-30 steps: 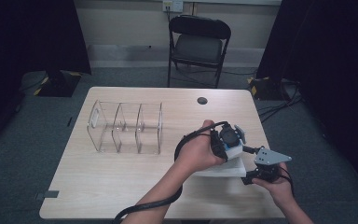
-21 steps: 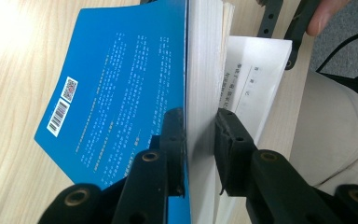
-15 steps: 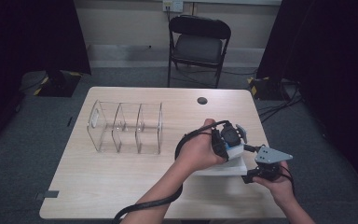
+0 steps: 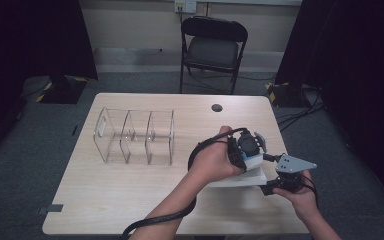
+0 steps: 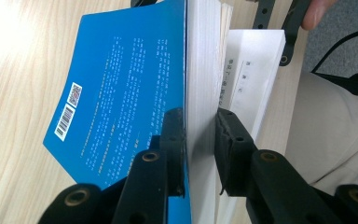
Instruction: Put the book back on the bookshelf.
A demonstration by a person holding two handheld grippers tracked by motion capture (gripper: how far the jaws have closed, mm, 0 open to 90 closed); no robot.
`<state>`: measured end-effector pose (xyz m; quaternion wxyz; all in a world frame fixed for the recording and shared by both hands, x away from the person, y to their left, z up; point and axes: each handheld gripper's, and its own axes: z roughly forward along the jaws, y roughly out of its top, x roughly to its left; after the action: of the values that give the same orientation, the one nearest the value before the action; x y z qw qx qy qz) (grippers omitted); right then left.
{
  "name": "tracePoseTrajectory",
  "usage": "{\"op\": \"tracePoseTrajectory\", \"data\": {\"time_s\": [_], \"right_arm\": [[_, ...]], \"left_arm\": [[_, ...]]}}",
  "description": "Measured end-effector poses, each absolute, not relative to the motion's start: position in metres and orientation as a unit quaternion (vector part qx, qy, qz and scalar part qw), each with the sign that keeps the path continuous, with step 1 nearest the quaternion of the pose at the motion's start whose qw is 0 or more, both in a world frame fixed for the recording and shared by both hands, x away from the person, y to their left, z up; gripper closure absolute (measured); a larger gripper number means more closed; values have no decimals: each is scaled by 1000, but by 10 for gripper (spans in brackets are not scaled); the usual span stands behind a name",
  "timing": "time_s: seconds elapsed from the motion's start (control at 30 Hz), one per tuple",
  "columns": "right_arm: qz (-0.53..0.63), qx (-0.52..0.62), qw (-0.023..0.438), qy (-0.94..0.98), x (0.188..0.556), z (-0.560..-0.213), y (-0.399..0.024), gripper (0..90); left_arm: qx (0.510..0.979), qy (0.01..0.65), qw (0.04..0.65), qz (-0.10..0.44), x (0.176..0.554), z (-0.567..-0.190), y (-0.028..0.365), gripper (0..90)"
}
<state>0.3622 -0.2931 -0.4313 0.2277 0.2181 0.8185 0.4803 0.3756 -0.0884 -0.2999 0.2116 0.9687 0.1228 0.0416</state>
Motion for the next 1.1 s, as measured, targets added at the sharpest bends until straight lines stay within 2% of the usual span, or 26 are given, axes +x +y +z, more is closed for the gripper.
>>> {"op": "tracePoseTrajectory", "data": {"time_s": [1.1], "right_arm": [[475,231,222,819,359,-426,-294,98]], "left_arm": [[971,118,205,38,378,-293,-90,748]]}}
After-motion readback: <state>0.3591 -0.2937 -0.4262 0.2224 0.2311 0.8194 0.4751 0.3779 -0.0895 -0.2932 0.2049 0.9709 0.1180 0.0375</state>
